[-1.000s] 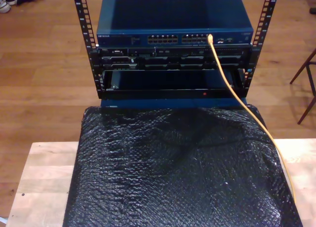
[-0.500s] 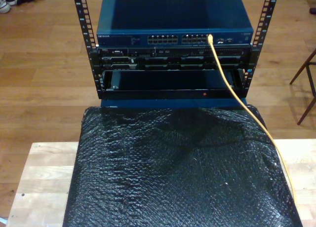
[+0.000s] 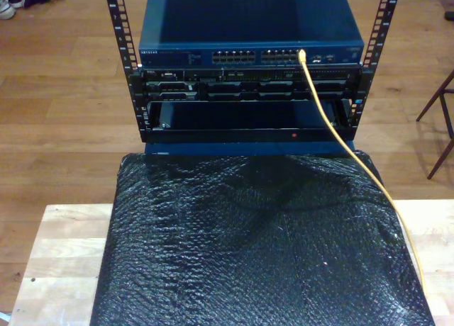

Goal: Grab the cable and plug it in

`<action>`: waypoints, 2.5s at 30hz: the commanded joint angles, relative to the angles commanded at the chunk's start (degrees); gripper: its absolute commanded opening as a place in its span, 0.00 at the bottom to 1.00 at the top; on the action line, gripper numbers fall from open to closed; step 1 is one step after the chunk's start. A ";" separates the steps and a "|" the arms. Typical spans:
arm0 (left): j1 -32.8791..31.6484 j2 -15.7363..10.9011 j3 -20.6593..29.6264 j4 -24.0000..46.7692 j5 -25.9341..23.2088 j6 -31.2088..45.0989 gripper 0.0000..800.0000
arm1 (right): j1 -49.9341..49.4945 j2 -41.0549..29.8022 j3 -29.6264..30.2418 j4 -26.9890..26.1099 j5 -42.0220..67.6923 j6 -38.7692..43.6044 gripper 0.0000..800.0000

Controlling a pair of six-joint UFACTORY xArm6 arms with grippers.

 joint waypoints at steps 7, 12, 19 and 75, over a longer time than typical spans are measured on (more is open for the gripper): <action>0.00 0.00 0.00 0.00 0.00 0.00 1.00 | -5.45 -0.18 3.34 -0.70 -0.18 -5.45 1.00; 0.00 0.00 0.00 0.00 0.00 0.00 1.00 | -6.59 -1.49 7.12 -0.79 -0.44 -5.80 1.00; 0.00 0.00 0.00 0.00 0.00 0.00 1.00 | -6.95 -3.87 12.66 -0.88 -1.41 -6.86 1.00; 0.00 0.00 0.00 0.00 0.00 0.00 1.00 | -8.88 -2.90 32.26 -0.62 -26.55 -7.65 1.00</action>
